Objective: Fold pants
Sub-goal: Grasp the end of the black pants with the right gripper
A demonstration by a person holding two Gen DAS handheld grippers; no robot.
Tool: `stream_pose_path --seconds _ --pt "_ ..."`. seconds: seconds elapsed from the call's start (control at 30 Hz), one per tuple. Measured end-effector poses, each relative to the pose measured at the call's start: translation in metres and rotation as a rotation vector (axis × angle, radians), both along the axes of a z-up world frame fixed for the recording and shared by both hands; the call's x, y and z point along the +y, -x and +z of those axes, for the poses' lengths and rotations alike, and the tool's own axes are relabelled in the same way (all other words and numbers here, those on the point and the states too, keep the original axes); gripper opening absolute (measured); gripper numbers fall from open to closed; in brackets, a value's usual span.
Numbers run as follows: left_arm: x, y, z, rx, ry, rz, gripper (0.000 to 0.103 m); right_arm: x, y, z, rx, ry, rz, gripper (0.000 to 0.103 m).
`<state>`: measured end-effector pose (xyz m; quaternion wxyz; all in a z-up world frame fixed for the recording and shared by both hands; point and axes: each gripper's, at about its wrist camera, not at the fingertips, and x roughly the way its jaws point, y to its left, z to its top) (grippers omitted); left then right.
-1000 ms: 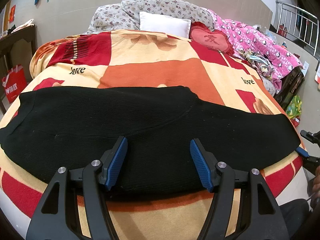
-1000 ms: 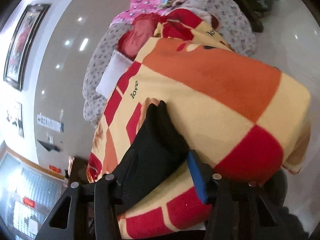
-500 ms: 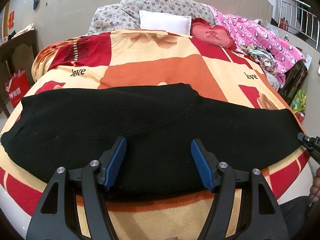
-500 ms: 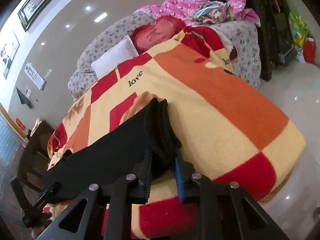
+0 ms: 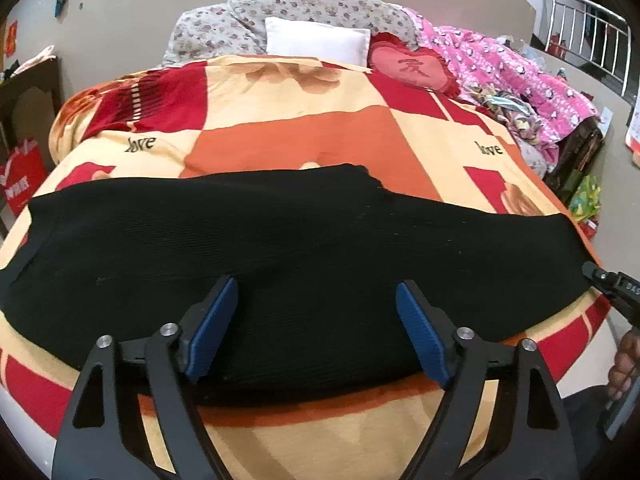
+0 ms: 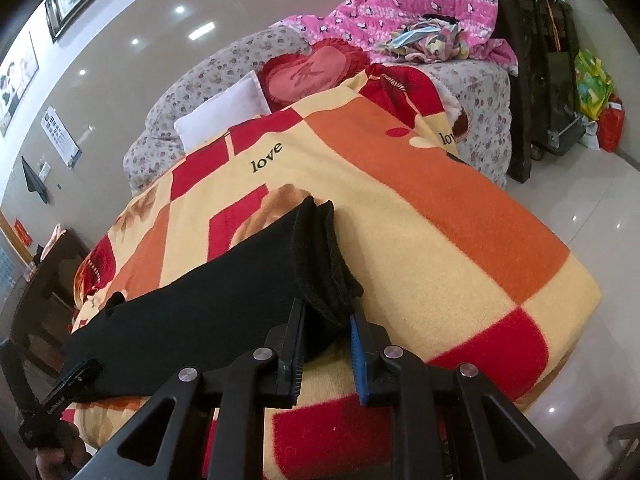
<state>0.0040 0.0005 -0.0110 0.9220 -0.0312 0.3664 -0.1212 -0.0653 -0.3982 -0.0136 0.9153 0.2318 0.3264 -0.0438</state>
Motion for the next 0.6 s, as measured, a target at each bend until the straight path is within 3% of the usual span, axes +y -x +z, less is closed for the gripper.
stream_pose_path --seconds 0.2,0.6 --pt "0.0041 0.0001 0.0014 0.000 0.053 -0.020 0.087 0.0045 -0.0001 0.0002 0.001 0.033 -0.014 0.019" --pt "0.0040 -0.0007 0.0029 0.000 0.066 -0.026 0.088 0.0072 -0.0001 0.0005 0.010 0.064 -0.016 0.019"
